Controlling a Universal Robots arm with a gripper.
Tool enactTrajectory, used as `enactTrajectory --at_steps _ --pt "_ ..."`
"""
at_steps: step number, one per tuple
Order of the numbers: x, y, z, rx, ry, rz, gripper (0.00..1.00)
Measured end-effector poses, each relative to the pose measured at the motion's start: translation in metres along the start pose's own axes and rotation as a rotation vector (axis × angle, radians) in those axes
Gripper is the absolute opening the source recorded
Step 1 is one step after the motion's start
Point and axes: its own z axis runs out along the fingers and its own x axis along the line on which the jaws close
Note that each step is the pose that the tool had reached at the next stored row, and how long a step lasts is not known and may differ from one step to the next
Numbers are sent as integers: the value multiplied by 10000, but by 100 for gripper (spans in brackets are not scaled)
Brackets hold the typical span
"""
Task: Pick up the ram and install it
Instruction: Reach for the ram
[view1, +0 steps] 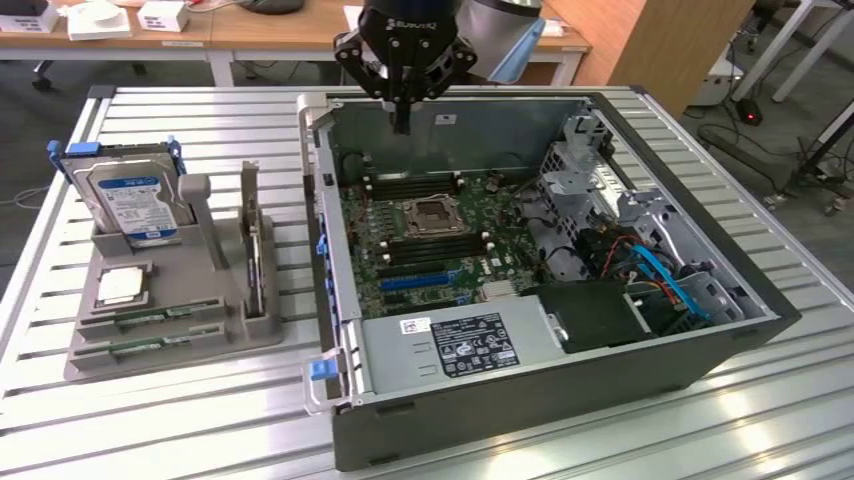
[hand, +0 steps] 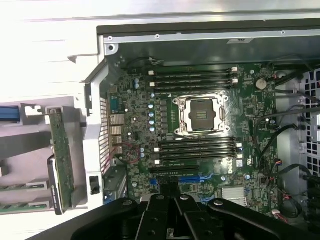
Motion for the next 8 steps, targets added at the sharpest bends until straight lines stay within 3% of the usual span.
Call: enactTrajectory --at_steps 8 --pt "188 -14 -5 -2 -20 -2 9"
